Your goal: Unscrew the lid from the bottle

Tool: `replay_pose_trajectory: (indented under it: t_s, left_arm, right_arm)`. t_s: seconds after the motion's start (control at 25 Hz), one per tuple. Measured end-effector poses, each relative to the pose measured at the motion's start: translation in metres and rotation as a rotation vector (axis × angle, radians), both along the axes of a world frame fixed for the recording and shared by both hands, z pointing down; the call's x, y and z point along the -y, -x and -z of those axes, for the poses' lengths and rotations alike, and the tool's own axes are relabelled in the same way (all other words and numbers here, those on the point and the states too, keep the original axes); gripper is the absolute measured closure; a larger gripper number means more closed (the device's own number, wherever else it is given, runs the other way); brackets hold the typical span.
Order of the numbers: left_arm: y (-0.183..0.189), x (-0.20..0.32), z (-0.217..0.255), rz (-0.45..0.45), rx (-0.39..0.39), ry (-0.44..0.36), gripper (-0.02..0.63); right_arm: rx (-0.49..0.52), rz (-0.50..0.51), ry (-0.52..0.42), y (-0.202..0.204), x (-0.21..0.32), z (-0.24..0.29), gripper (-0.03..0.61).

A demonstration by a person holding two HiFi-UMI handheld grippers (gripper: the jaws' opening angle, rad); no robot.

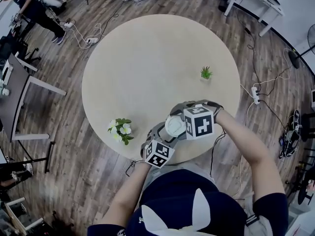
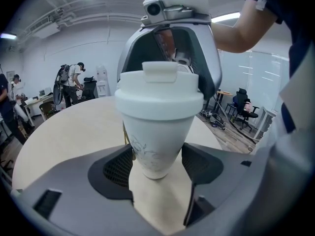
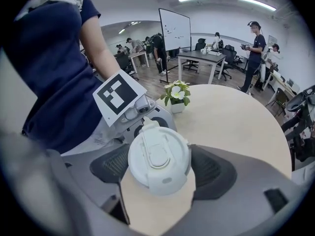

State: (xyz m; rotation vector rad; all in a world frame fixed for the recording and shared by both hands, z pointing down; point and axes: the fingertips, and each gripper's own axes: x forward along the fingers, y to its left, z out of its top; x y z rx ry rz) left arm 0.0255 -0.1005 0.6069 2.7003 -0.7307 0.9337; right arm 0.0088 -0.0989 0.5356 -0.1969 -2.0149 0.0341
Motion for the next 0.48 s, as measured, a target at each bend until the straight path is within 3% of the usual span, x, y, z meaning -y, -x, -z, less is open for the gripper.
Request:
replay_pose_trajectory:
  t_s: [0.24,0.48]
  left_arm:
    - [-0.002,-0.001,0.000,0.001,-0.002,0.002,0.290]
    - [-0.001,-0.001,-0.001,0.001,-0.003,0.005,0.290]
  right_arm:
    - [0.087,-0.099,-0.007,0.000,0.000,0.001,0.181]
    - [0.271,-0.394,-0.030,0.000,0.008,0.011,0.164]
